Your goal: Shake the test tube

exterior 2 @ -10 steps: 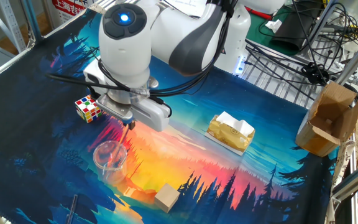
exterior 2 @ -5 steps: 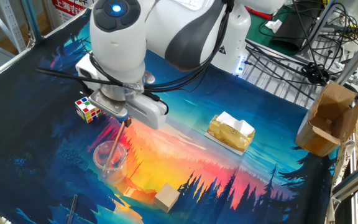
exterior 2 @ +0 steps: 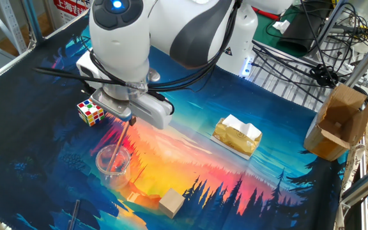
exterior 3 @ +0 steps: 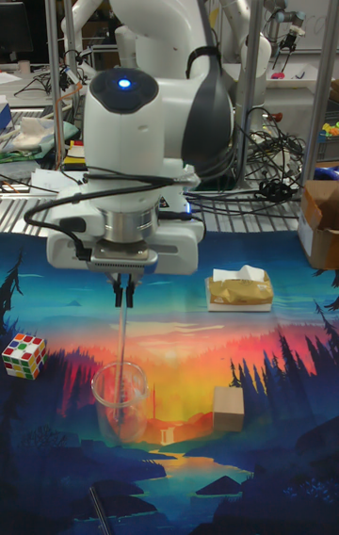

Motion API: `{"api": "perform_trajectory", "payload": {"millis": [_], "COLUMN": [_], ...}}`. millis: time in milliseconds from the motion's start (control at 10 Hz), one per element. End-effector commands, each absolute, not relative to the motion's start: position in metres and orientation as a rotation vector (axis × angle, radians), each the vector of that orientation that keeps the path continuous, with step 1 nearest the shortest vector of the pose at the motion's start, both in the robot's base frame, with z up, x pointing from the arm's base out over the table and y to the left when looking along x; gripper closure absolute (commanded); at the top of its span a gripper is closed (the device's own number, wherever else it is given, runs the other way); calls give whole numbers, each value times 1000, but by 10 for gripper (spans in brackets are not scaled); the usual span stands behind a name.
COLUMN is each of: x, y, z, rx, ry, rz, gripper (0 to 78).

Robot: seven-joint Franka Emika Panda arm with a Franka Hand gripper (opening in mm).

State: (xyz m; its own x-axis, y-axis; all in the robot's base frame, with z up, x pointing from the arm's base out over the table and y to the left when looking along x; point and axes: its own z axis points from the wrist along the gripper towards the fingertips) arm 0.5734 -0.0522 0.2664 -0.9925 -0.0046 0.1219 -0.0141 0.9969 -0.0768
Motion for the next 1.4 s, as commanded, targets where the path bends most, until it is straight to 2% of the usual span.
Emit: {"api": "perform_trajectory", "payload": {"millis": [100, 1400], "x": [568, 552], "y": [-54, -39], "z": [280, 331], "rx": [6, -58], "ry": [-3007, -2979], "rz": [125, 196], "gripper": [764, 764]}}
